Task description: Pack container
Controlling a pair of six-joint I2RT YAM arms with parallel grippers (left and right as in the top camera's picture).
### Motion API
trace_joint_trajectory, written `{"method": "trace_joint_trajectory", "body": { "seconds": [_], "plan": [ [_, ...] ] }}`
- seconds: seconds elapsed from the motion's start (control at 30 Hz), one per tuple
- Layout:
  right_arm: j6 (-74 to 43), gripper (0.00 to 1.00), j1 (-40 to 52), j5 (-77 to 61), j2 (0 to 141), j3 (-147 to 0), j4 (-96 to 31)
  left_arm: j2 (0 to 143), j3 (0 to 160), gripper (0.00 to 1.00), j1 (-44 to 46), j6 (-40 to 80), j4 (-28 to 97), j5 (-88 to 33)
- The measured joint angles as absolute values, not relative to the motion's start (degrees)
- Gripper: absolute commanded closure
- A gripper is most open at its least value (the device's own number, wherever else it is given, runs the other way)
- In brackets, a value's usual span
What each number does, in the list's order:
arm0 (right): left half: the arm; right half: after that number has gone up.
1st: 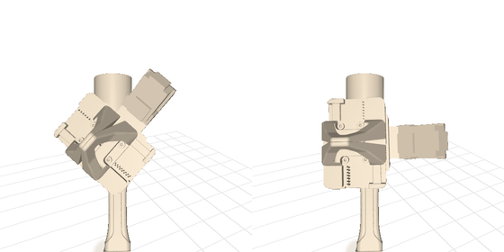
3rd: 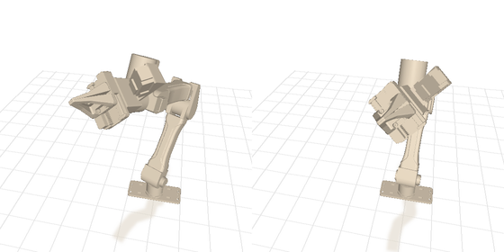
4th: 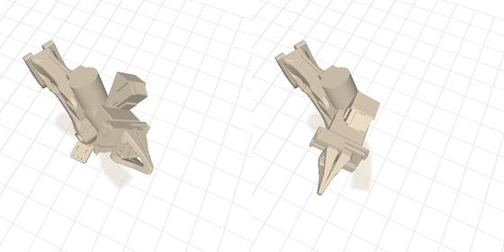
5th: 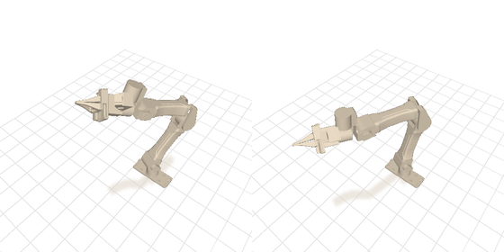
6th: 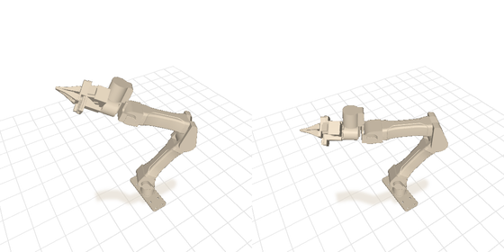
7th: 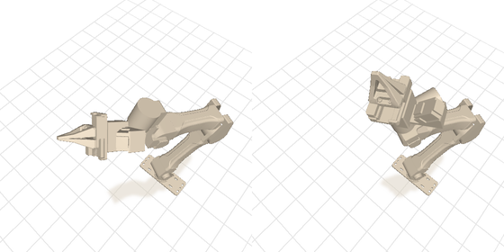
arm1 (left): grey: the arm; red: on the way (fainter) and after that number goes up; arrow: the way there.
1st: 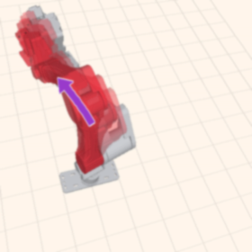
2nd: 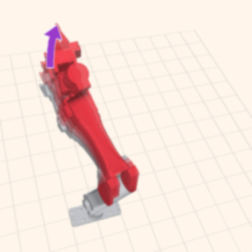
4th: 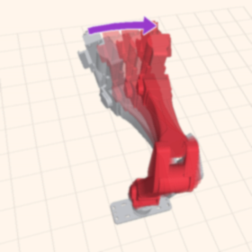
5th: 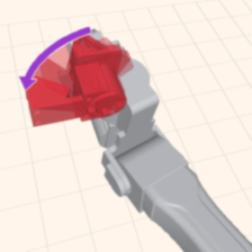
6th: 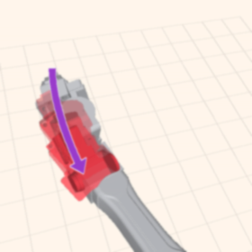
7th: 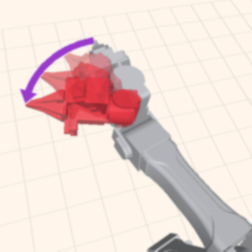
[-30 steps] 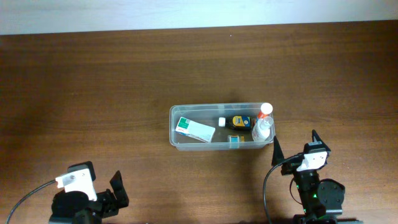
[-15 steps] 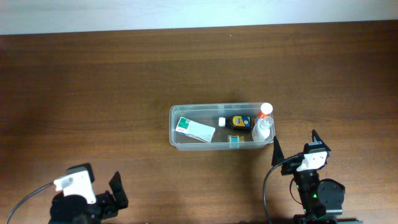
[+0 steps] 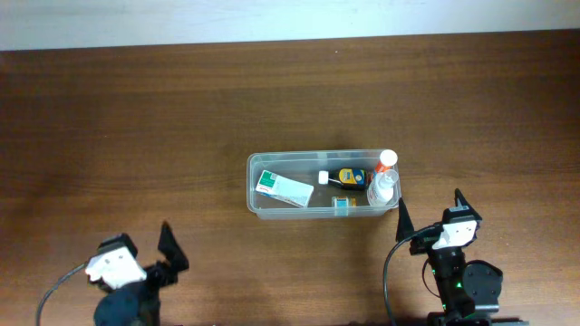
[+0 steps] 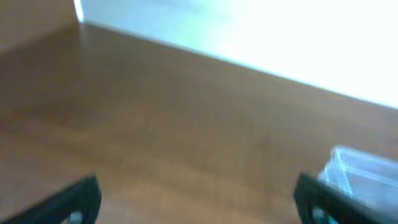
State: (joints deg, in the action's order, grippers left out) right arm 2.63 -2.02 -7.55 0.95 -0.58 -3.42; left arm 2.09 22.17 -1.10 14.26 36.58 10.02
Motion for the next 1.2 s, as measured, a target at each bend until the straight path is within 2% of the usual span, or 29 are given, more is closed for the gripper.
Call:
{"method": "trace_joint_trajectory", "body": {
  "seconds": [0.17, 0.27, 1.2],
  "plan": [
    [2.7, 0.02, -2.0, -7.4, 1.0, -0.6, -3.4, 1.0, 9.3, 0.01, -1.1, 13.9, 13.7, 8.6],
    [2.8, 0.02, -2.0, -7.4, 1.0, -0.6, -3.5, 0.8, 2.6, 0.00, -1.1, 13.9, 5.8, 6.9],
    [2.8, 0.02, -2.0, -7.4, 1.0, -0.6, -3.5, 0.9, 1.1, 0.01, -1.1, 13.9, 4.7, 4.4]
  ]
}}
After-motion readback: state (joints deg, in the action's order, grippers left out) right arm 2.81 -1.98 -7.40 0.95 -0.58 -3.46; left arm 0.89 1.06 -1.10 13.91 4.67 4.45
